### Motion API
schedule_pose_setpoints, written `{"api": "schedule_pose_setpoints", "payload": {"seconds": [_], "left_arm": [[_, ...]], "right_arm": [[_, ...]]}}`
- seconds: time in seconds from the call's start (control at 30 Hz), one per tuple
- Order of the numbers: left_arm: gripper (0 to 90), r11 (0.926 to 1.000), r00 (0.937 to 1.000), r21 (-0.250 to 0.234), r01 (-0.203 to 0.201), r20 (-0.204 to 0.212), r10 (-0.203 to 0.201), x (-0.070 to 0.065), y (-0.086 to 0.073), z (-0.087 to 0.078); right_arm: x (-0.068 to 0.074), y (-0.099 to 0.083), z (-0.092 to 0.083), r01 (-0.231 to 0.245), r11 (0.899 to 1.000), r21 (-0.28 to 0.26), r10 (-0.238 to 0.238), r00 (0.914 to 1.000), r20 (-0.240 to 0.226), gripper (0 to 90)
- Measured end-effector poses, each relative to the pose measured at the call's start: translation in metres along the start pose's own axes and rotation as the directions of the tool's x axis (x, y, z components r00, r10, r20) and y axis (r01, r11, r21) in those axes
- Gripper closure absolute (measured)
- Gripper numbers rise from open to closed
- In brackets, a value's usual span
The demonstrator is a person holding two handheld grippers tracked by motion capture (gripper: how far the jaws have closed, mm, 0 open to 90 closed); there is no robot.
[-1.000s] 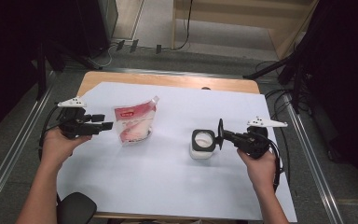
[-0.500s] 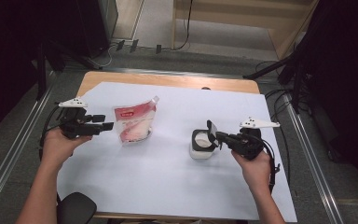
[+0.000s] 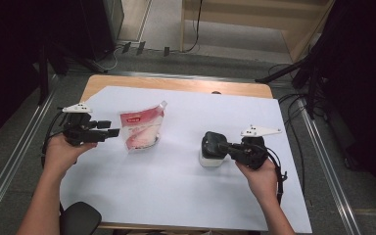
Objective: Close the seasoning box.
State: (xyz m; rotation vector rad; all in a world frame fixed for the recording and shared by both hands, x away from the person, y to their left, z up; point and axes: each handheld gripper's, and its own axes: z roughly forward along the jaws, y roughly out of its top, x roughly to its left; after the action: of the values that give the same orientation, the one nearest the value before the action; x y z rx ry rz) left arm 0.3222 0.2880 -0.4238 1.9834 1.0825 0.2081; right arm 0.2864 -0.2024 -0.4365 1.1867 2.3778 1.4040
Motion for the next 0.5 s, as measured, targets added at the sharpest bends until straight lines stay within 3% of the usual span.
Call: {"api": "schedule_pose_setpoints", "payload": {"seconds": [0.2,0.5], "left_arm": [[43.4,1.0,1.0,-0.004,-0.009,0.001,0.009,-0.001,0.001,0.001],[43.0,1.0,1.0,0.006,-0.007,-0.003,0.007,-0.001,0.001,0.004]], "right_arm": [[0.002,-0.001,0.001,0.025,1.0,-0.004,-0.025,0.9997,-0.006,68.9],[-0.009,-0.003,-0.009,0.012,0.999,-0.032,-0.011,0.9996,0.025,58.3]]}}
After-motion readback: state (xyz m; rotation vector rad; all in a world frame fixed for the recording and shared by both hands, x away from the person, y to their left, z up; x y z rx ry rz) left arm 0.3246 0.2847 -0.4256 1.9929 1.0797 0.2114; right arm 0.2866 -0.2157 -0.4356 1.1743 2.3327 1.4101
